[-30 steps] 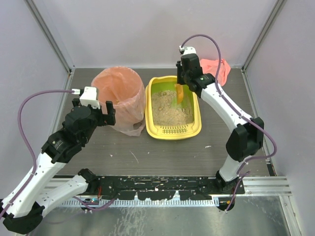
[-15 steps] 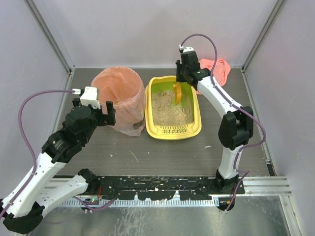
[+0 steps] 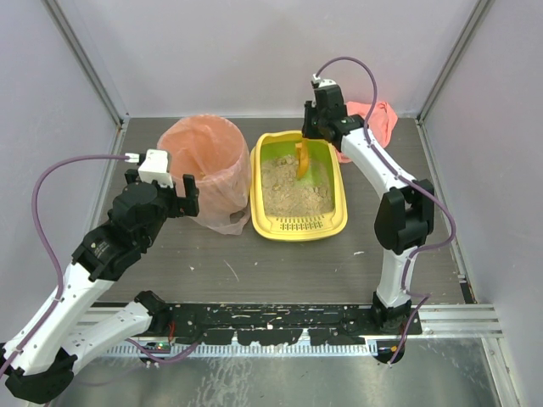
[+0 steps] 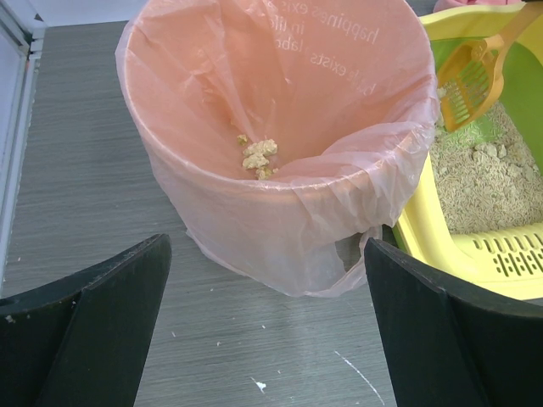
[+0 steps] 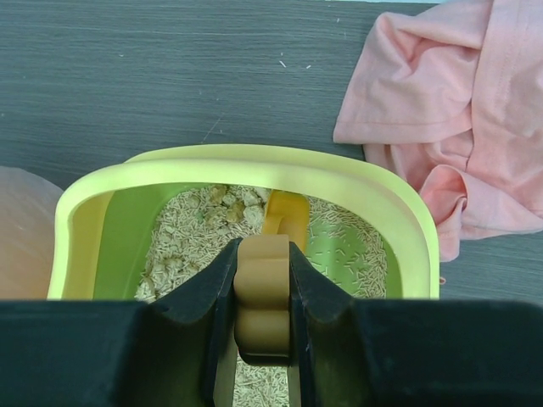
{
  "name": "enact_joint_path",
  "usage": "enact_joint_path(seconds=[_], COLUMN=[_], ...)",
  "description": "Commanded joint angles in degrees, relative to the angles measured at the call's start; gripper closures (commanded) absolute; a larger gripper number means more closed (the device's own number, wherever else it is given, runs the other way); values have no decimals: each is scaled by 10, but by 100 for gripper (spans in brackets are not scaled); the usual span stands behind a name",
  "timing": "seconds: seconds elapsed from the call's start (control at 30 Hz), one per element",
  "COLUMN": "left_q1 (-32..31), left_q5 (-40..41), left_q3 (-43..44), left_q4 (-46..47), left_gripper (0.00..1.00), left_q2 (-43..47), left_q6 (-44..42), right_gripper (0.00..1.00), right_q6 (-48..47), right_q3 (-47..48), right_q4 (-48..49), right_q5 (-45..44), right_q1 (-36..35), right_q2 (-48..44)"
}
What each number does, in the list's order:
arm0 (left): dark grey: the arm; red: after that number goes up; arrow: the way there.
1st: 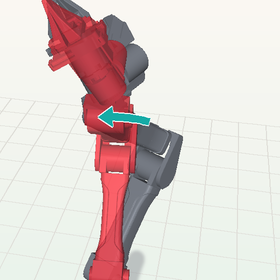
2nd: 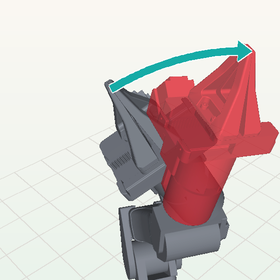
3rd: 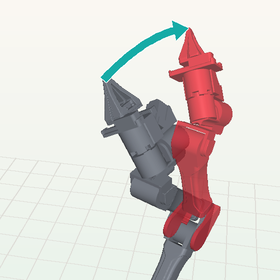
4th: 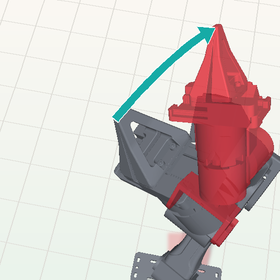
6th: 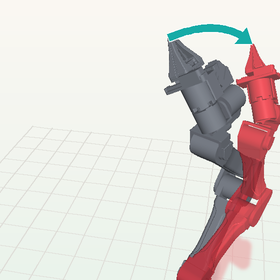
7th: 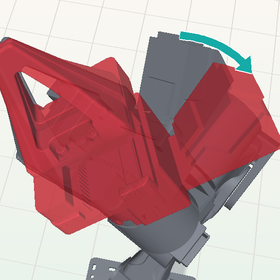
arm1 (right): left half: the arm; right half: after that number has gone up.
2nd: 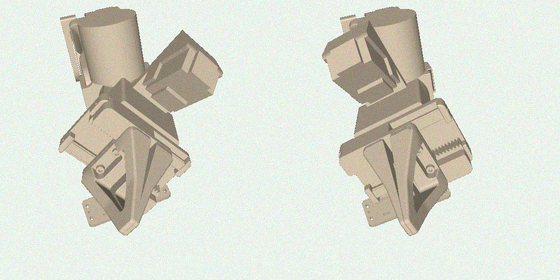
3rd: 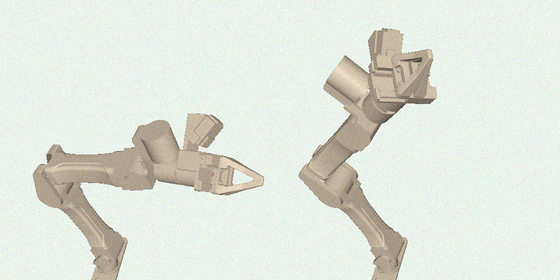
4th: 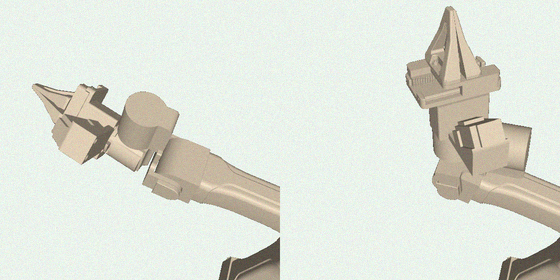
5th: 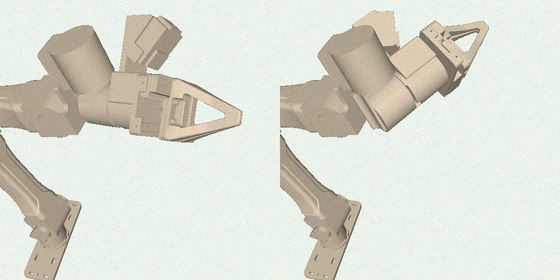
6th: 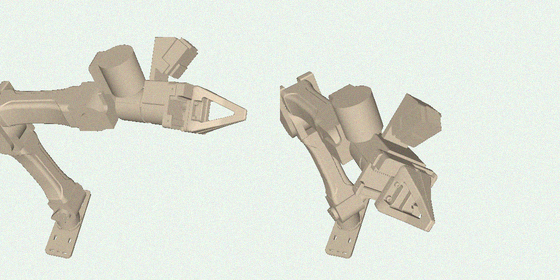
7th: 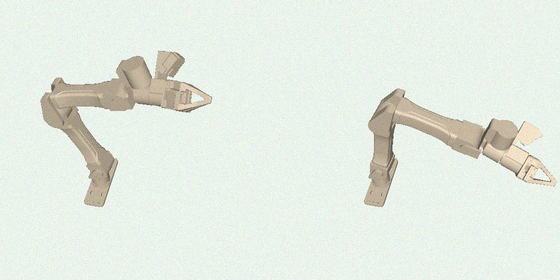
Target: Clean the litter box
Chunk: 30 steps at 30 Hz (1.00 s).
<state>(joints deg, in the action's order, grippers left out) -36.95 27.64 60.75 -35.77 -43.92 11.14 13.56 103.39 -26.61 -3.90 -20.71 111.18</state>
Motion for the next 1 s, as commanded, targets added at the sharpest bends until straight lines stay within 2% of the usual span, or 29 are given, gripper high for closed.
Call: enact_joint_path(seconds=[0.0, 0.6, 0.97], left_q1=[3, 3, 3], left_q5=[8, 5, 2], left_q3=[1, 1, 1], left_q4=[28, 27, 27], left_gripper=[2, 2, 2], left_q2=[1, 0, -2], left_q6=[-2, -2, -2], right_gripper=[99, 99, 99], right_q6=[22, 76, 160], right_q3=[10, -131, -284], right_q4=[2, 53, 186], right_q5=[54, 188, 240], right_q1=[0, 36, 66], right_q2=[-6, -67, -123])
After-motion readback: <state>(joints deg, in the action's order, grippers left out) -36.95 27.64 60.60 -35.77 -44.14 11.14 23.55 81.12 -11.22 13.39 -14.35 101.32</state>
